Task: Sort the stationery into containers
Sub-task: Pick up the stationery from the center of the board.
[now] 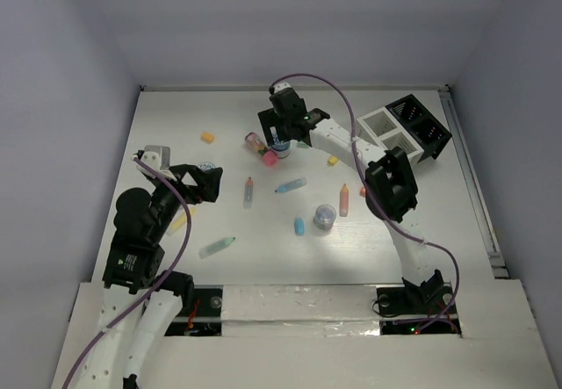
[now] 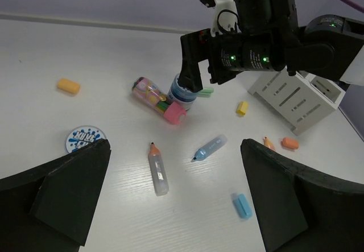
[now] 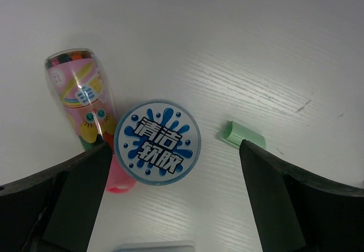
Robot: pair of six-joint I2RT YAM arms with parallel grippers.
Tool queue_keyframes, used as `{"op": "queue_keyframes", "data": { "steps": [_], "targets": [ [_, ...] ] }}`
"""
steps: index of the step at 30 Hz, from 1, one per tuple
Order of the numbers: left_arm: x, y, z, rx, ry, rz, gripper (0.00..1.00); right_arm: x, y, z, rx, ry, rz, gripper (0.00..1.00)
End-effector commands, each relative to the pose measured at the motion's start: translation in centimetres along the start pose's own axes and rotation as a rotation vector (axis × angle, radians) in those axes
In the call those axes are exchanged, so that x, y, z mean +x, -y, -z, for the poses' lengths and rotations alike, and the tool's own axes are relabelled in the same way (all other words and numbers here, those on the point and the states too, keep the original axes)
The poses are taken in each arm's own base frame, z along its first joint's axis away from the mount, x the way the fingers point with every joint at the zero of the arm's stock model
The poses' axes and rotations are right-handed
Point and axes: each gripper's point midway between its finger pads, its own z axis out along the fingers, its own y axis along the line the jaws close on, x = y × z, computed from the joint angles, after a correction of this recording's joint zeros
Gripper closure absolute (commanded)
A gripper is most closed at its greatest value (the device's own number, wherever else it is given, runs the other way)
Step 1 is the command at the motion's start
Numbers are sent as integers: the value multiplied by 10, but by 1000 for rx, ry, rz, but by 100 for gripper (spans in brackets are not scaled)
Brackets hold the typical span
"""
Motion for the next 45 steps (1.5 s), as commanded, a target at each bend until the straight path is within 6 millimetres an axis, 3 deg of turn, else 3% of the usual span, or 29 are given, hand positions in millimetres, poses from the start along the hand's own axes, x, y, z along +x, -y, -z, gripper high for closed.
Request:
{"op": "queue_keyframes", "data": {
  "steps": [1,14,18,25,28,30,33,34,37,38,40,41,44,45],
  "targets": [
    [-7,4,-3,22,37,-5,1,-20,-10,9,-42,40,-2,0],
    [-6,7,-4,36,31,-7,1,0,-22,-18,-66,-11,-5,2],
    [-5,7,-4,36,29,-8,1,-1,-18,-21,-44,-1,-5,10],
    [-6,7,-4,38,33,-10,1,-3,-15,-21,-22,12,-14,41],
    [-7,7,-4,38,33,-10,1,-18,-12,-11,-18,60,-30,48],
    [-7,7,-4,38,32,-12,1,-38,-11,0,-20,121,-49,51],
    [-5,7,-6,36,26,-11,1,-81,-2,34,-12,234,-80,51],
    [-6,7,-6,38,27,-11,1,-102,7,58,7,291,-90,51],
    [-7,9,-4,45,34,-14,1,-121,29,89,49,364,-100,52],
    [-7,9,-4,48,33,-14,1,-136,46,113,61,411,-126,52],
    [-7,10,-3,50,36,-13,1,-126,67,121,94,392,-133,52],
    [-7,12,-2,60,34,-13,1,-132,93,138,129,415,-160,52],
    [-6,12,-2,58,30,-14,1,-111,134,144,197,375,-191,53],
    [-6,12,-3,59,31,-13,1,-112,162,157,237,389,-224,53]
  ]
}}
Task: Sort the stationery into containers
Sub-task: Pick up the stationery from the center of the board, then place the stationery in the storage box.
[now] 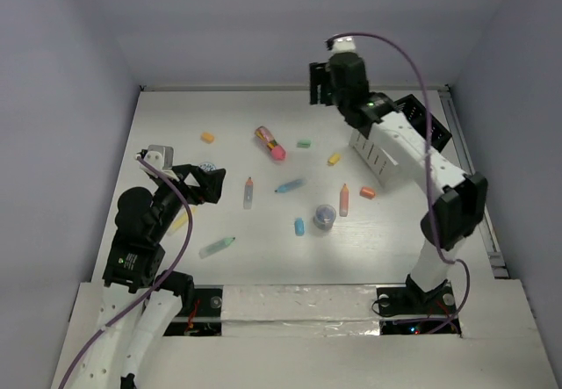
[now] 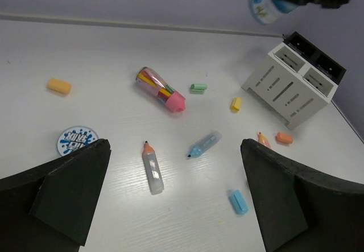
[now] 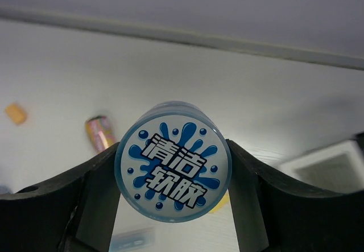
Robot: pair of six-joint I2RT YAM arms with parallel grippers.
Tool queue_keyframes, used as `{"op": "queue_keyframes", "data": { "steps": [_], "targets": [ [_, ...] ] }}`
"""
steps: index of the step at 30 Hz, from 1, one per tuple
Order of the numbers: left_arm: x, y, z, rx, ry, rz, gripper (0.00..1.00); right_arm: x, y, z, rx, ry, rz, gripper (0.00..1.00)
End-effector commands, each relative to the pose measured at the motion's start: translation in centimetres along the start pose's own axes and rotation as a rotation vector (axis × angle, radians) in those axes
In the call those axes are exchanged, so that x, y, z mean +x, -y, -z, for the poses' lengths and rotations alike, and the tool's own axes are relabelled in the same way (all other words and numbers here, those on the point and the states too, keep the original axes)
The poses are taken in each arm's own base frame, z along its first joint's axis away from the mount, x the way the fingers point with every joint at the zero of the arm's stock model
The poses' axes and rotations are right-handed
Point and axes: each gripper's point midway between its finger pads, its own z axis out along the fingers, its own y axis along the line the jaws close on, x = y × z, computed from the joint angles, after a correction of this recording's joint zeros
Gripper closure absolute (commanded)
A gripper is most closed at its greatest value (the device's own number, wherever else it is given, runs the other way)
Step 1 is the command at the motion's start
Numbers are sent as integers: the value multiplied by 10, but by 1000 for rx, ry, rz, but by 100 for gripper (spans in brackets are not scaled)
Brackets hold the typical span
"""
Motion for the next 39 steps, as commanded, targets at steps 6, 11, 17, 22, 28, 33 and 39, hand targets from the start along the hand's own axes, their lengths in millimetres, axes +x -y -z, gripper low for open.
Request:
{"op": "queue_keyframes", "data": {
  "steps": [6,11,17,22,28,33,39],
  "targets": [
    [-7,5,-3,27,33,-12,1,-4,145,31,277,29,-110,53],
    [-6,4,-4,25,27,-11,1,20,172,34,325,-19,-130,53],
    [-4,5,-5,29,18,-11,1,45,190,26,336,-68,-162,53],
    [-3,5,-6,28,16,-10,1,59,199,20,349,-96,-165,53],
    [-2,5,-7,30,11,-10,1,67,205,12,355,-109,-168,49],
    [-2,5,-7,31,9,-10,1,67,203,5,341,-112,-163,46],
    [0,4,-8,27,2,-9,1,72,201,1,330,-124,-166,37]
  ]
}}
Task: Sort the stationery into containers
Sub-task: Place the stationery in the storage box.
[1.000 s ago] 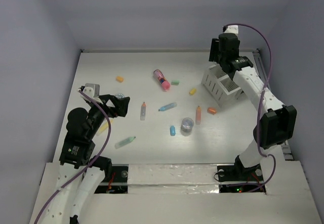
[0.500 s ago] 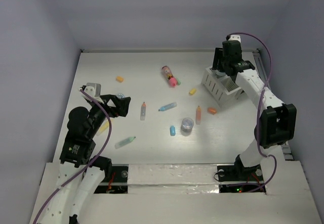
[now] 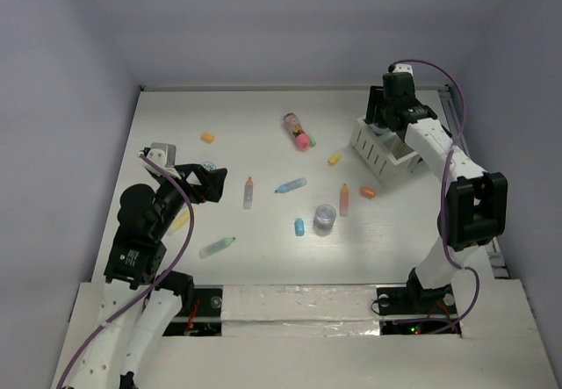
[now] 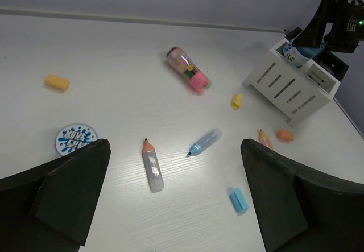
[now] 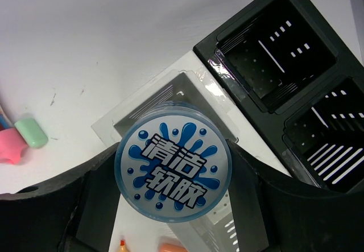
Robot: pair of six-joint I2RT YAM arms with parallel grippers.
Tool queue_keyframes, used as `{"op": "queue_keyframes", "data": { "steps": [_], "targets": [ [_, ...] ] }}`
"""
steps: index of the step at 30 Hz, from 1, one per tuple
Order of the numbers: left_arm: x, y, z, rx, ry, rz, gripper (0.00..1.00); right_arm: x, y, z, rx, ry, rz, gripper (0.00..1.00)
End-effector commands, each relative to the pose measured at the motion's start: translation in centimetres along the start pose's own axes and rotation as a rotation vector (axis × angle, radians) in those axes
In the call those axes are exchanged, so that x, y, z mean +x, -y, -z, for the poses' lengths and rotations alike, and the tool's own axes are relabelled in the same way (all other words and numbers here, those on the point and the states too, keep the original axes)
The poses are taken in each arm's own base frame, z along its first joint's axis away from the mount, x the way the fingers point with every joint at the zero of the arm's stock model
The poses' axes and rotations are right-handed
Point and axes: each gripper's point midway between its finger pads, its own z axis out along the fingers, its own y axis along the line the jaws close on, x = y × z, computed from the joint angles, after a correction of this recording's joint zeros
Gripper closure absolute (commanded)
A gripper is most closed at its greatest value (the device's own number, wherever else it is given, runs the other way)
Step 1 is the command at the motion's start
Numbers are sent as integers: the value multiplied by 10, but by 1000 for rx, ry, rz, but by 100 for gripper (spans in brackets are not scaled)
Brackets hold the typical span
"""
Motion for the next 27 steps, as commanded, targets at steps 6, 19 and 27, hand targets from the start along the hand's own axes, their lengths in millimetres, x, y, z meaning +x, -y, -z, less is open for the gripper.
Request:
{"op": "queue_keyframes", "data": {
  "steps": [6,19,27],
  "targets": [
    [-5,4,-4,26,24,-11,1,-34,-1,10,-25,111,-42,16],
    [-7,4,-3,20,32,-12,1,-43,-100,75,-416,205,8,4],
    [-21,-28,5,-178,89,18,1,7,-243,135,-820,166,131,0]
  ]
}}
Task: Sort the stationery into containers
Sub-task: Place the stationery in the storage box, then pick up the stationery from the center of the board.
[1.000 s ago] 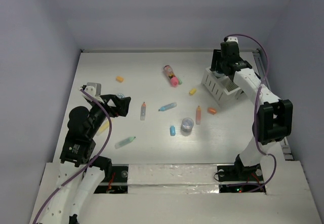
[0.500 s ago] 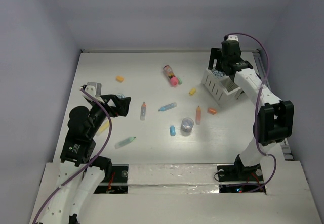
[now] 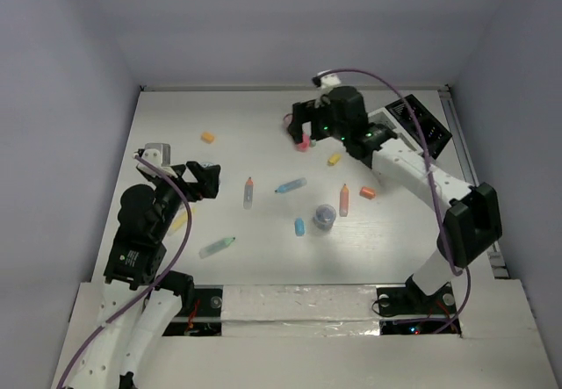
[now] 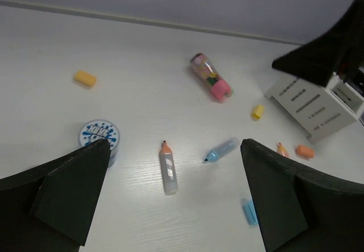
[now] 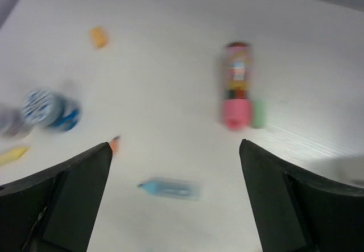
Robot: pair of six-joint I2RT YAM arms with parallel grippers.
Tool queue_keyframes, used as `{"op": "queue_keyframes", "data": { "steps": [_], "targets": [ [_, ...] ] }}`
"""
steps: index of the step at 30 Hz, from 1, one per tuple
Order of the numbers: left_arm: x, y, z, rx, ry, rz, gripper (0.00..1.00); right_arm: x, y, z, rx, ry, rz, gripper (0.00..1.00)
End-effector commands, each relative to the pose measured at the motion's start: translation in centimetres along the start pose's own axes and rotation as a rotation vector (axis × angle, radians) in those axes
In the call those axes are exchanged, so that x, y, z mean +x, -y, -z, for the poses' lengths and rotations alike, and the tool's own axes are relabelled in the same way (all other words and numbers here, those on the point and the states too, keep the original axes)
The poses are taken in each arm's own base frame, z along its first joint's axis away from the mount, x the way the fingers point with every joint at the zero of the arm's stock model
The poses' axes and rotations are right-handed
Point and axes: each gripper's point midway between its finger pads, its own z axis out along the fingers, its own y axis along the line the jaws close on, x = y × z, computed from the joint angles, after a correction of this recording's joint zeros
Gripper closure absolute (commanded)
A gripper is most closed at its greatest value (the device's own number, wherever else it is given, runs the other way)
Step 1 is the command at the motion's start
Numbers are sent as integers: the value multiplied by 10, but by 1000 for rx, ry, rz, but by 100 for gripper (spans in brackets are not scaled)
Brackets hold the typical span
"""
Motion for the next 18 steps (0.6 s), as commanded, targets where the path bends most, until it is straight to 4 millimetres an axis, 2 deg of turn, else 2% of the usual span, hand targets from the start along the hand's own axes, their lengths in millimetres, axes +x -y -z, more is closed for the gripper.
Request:
{"op": "queue_keyframes", "data": {
  "steps": [1,2,4,5,6,7,8,9,10,11,12,13,16,17,18],
  "targets": [
    [-25,-23,7,-158,96,28,1,5,-80,-11,-245,20,31,0],
    [-30,-39,12,-250,123,40,1,16,-111,-17,-304,2,61,0],
    [-38,-53,20,-340,167,87,1,26,-143,-25,-370,-10,110,0],
    [-39,-58,23,-376,175,100,1,53,-166,-37,-397,-61,154,0],
    [-41,-70,29,-445,197,115,1,45,-177,-42,-387,-53,171,0],
    [-44,-73,32,-470,215,147,1,51,-187,-48,-391,-69,187,0],
    [-43,-81,37,-523,225,158,1,77,-200,-60,-401,-120,213,0],
    [-44,-85,40,-545,232,167,1,85,-208,-64,-411,-139,223,0],
    [-46,-86,42,-561,244,187,1,79,-221,-66,-431,-123,230,0],
    [-47,-90,46,-584,256,193,1,84,-227,-70,-434,-129,246,0],
    [-48,-91,47,-592,260,196,1,108,-237,-77,-439,-178,272,0],
    [-49,-92,49,-599,269,208,1,100,-248,-78,-453,-160,278,0],
    [-49,-96,53,-632,281,221,1,132,-267,-89,-480,-209,320,0],
    [-50,-98,56,-651,293,242,1,125,-272,-93,-486,-193,323,0],
    [-51,-104,61,-687,307,250,1,132,-276,-94,-487,-210,330,0]
  ]
}}
